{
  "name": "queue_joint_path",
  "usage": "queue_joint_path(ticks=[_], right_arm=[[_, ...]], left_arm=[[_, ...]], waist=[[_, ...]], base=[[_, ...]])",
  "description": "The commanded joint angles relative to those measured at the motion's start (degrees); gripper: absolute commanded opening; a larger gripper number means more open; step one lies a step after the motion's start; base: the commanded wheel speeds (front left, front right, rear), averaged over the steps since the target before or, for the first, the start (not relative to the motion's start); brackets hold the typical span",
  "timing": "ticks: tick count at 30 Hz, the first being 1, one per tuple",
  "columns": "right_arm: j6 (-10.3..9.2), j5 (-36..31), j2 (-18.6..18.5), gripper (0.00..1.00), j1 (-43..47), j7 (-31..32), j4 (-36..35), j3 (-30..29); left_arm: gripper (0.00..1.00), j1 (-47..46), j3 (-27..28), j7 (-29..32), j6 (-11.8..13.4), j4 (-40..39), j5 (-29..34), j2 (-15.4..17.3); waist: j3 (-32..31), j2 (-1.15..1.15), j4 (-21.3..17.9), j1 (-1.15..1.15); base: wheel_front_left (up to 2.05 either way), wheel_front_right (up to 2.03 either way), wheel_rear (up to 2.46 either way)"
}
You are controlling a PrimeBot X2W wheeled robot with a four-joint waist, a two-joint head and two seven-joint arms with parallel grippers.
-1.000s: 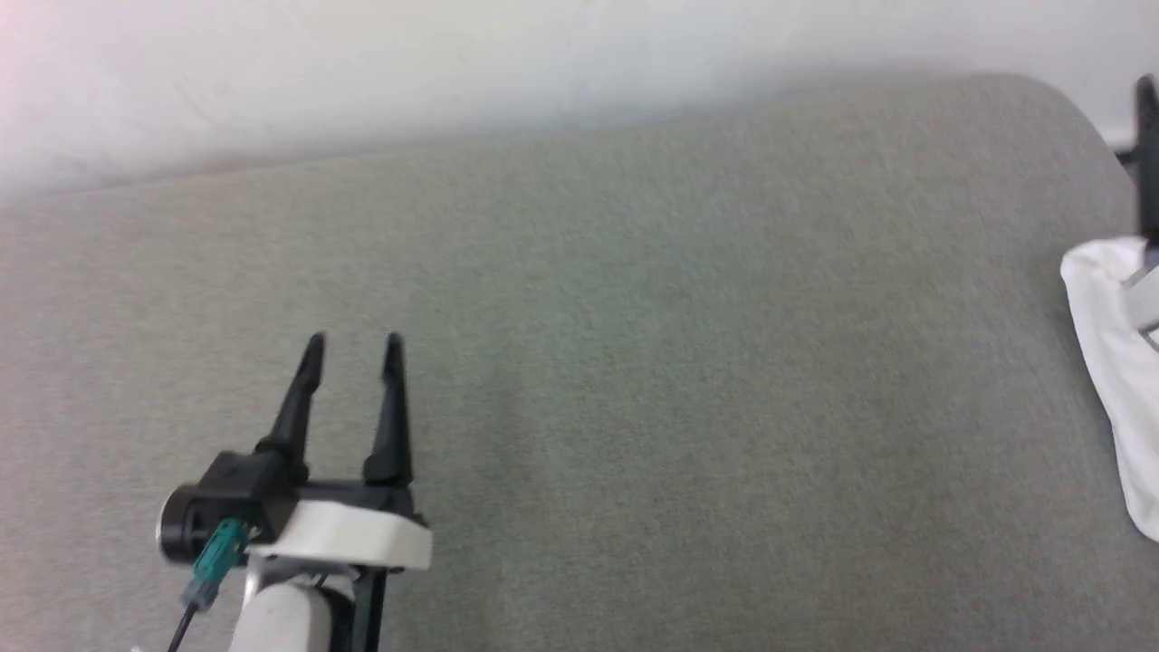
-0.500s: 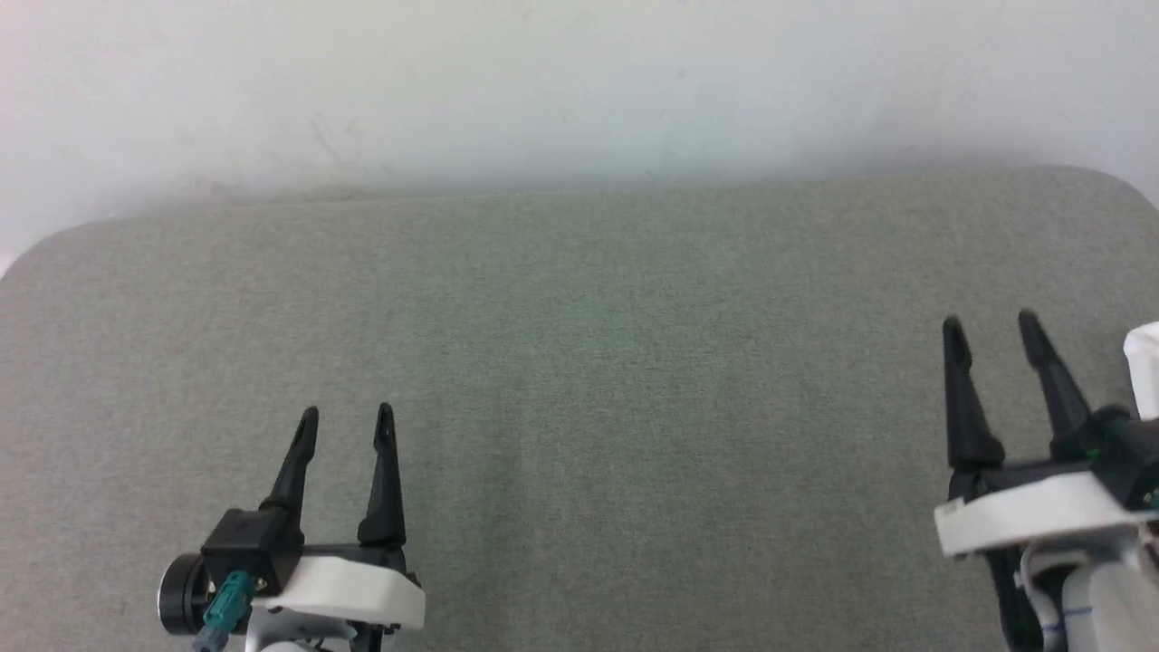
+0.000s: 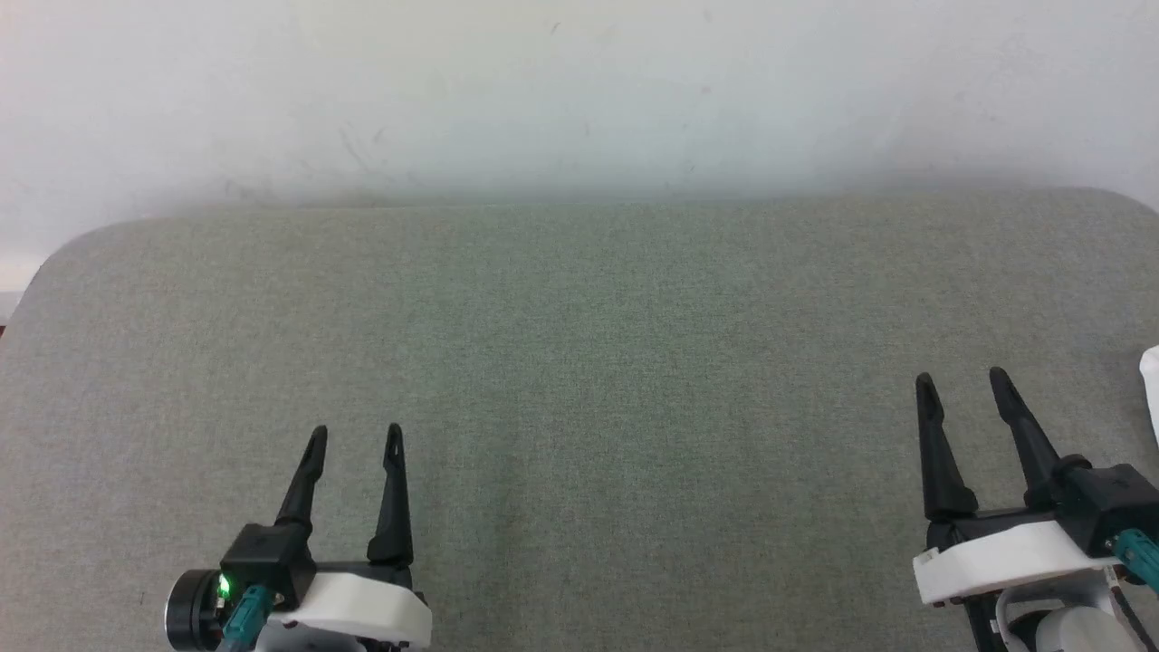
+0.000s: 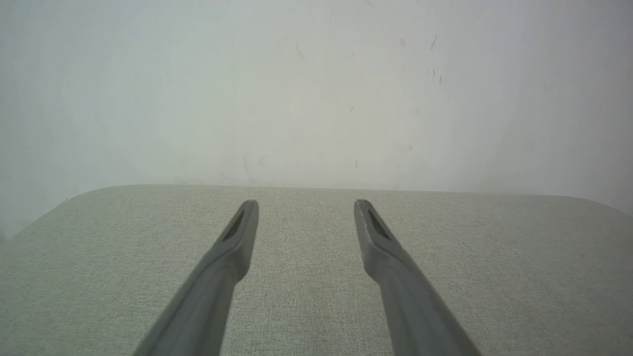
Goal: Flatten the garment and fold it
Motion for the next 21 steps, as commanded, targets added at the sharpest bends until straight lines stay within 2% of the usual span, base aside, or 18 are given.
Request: queue_joint_path(ticks=[1,3,4,21], right_arm=[[-0.11,-0.09,0.25,1.0,0.54,-0.48,0.06,0.26],[-0.11,0.24,0.27,1.0,0.53,-0.52,0.03,0.49],[0.01,0.09,0.03,0.0,0.01,-0.23,0.03,0.47],[0.0,-0.64,0.02,0.0,0.05,1.34,-0.45,0.82]], left_arm=[[1.0,0.37,-0.01,-0.11,0.61,0.0,-0.56,-0.11],[1.0,0.34,-0.04,-0.11,0.66,0.09,-1.17,-0.11],[0.0,0.0,0.01,0.0,0.48,0.06,-1.15,-0.01],[0.0,-0.21,0.26,1.63,0.35,-0.36,-0.36,-0.01]], waist=[[-0.1,0.0,0.0,0.0],[-0.25,0.0,0.01,0.0],[-0.24,0.0,0.01,0.0],[-0.49,0.0,-0.01,0.0]], base=[[0.0,0.0,0.0],[0.0,0.0,0.0],[0.0,0.0,0.0],[0.0,0.0,0.0]])
